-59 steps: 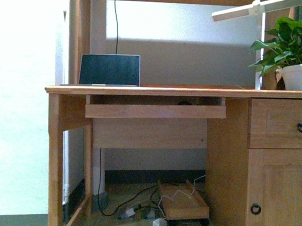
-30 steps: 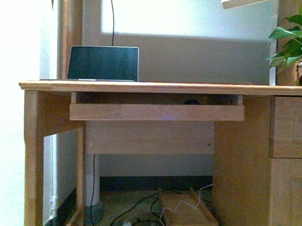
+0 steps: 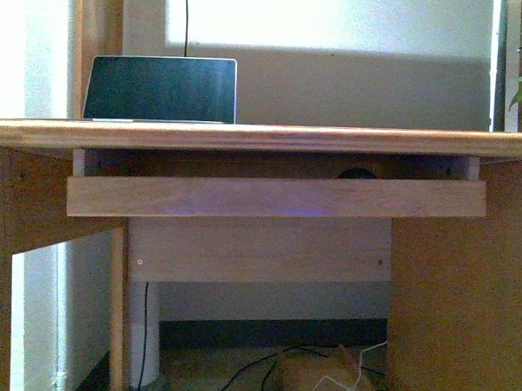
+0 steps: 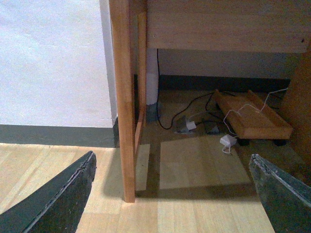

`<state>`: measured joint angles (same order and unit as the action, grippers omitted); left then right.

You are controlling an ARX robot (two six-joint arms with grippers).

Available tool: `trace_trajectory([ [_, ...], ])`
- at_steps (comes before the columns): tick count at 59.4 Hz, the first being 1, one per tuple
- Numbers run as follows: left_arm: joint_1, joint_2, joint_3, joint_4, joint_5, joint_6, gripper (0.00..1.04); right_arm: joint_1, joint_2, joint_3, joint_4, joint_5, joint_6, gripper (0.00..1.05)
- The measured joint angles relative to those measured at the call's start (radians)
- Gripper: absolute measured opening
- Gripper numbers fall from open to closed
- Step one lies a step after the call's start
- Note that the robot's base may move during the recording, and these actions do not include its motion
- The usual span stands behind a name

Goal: Place mouse

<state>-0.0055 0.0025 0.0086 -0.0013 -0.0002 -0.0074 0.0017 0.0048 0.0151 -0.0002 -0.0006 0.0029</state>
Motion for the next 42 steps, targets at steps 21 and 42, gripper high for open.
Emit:
trace_trajectory([
  [21,0.0,0.0,0.0,0.0,0.0,0.0,0.97,0.0,0.0,0.0,0.0,-0.002,0.0,0.97],
  [42,0.0,0.0,0.0,0.0,0.0,0.0,0.97,0.0,0.0,0.0,0.0,0.0,0.0,0.97],
])
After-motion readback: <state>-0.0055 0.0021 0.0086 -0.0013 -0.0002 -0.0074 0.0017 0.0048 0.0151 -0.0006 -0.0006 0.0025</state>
